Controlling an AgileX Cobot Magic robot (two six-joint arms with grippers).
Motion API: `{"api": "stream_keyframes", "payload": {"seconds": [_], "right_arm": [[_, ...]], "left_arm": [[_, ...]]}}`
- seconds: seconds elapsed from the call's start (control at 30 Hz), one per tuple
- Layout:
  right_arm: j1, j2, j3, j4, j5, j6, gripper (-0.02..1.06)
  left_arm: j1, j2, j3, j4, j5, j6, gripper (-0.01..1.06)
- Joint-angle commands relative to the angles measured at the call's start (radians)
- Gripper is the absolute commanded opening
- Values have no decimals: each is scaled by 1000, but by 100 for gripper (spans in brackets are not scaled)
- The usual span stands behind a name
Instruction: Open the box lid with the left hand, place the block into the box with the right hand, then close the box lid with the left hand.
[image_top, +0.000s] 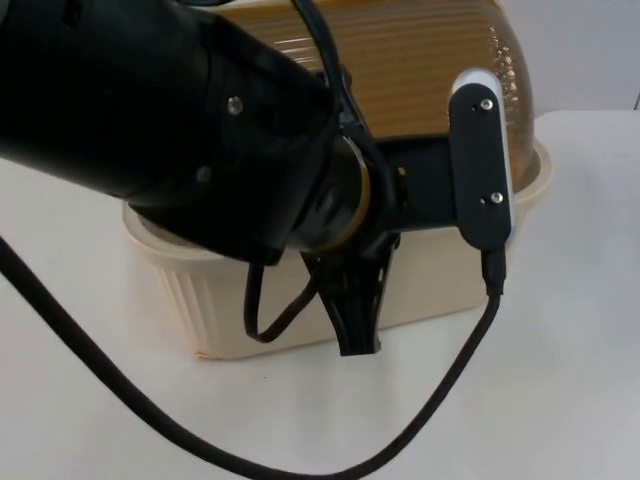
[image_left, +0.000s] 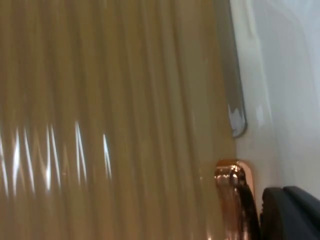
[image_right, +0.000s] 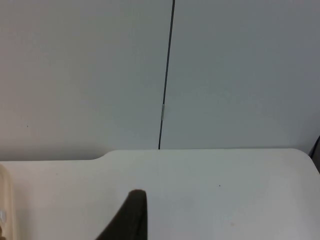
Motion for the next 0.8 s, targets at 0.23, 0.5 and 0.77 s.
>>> {"api": "stream_keyframes", "payload": {"seconds": [0.23,0.5,0.77], "right_arm": [[-6,-3,-5,-4,3,-1,99],[-6,-3,-5,-4,5,-1,99],[-6,-3,-5,-4,8,-1,99]], "left_arm": [[0,3,-7,41,86,-18,0],[8,3,-7,51,100,-4,0],[8,-8,-7,-1,67,91,0]]}}
